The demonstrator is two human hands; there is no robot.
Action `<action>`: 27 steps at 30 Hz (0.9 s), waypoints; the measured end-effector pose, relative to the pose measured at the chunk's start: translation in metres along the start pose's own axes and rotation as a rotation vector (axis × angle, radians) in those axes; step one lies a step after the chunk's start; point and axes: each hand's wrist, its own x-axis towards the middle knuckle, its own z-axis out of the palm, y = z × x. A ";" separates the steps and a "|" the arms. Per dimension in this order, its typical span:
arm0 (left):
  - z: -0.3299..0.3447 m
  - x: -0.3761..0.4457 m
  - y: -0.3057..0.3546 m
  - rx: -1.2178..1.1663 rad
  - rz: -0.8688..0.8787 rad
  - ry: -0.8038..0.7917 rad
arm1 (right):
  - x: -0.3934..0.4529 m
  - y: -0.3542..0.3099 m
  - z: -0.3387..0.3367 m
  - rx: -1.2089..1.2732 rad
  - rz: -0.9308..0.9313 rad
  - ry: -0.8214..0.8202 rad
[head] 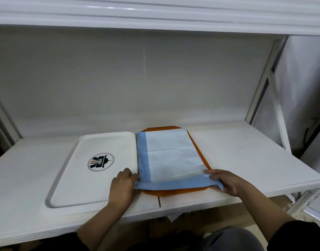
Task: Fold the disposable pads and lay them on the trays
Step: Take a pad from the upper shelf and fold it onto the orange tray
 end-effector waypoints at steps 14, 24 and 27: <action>-0.032 0.015 0.007 -1.328 -0.851 -0.570 | 0.007 0.005 -0.004 0.001 -0.005 -0.011; -0.022 0.030 0.027 -1.128 -0.745 -0.527 | 0.018 0.009 -0.011 -0.088 -0.035 -0.072; -0.022 0.031 0.026 -1.156 -0.734 -0.517 | 0.021 0.010 -0.013 -0.102 -0.036 -0.082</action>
